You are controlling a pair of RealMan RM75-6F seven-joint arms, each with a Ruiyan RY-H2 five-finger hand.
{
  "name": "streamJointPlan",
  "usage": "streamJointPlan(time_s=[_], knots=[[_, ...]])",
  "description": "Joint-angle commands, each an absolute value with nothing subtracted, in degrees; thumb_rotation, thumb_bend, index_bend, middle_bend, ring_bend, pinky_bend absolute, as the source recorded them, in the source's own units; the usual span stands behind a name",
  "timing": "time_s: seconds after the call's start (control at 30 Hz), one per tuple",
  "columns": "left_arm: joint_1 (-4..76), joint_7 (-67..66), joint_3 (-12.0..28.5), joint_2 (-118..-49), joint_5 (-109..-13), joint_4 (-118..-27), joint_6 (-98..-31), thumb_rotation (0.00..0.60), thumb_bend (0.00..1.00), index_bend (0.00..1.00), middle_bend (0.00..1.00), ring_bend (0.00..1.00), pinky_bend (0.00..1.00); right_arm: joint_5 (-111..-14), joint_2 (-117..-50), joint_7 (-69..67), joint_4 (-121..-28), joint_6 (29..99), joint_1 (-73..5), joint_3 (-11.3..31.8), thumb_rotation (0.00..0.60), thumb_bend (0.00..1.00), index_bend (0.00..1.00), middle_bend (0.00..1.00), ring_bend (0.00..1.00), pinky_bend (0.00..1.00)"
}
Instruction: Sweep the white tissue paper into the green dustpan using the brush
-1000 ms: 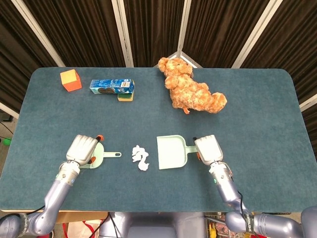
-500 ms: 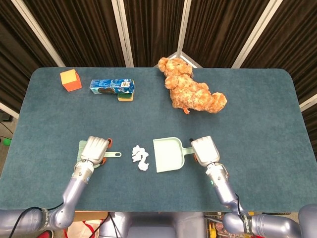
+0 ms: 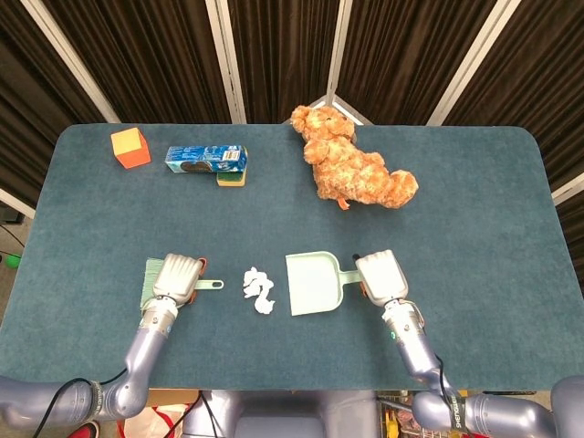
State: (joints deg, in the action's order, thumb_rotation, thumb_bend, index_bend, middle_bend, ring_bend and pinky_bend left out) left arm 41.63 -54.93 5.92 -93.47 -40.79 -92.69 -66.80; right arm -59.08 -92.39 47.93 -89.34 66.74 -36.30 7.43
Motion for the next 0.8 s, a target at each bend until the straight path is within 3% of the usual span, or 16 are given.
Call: streamJointPlan(time_s=[0.03,0.37,0.57,0.8], knots=[[41.7,-54.48,5.94,-94.16,-39.76,-91.89,-66.52,0.6,0.36,0.44,0.83,0.81,0.9,-59.03,-92.39,47.8,-89.26,66.78,-36.31,7.39,0.6,0.44,0.67,0.85,0.83,0.86],[42.31,-53.28,5.76,-96.51,-39.44,-90.45,-66.29,0.6,0.42,0.47,0.84,0.82,0.91,-58.93,-92.0,47.59,-89.24,66.7,-36.44,7.1,0.6,0.45,0.67,0.85,0.83,0.86],[42.07,-51.97,6.28,-96.62,-39.33,-90.8,-67.12,0.6,0.59,0.68,0.95,0.91,0.95,-59.18,-91.71,47.45,-89.33,66.73,-36.44,6.77,0.6,0.45,0.67,0.85,0.83,0.86],[41.56,-47.88,8.19,-94.62,-42.7,-94.15,-68.81,0.6,0.64,0.75,0.99,0.95,0.98,-59.39,-91.7,48.19,-89.87,67.2,-36.38,6.27,0.6,0.45,0.67,0.85,0.83,0.86]])
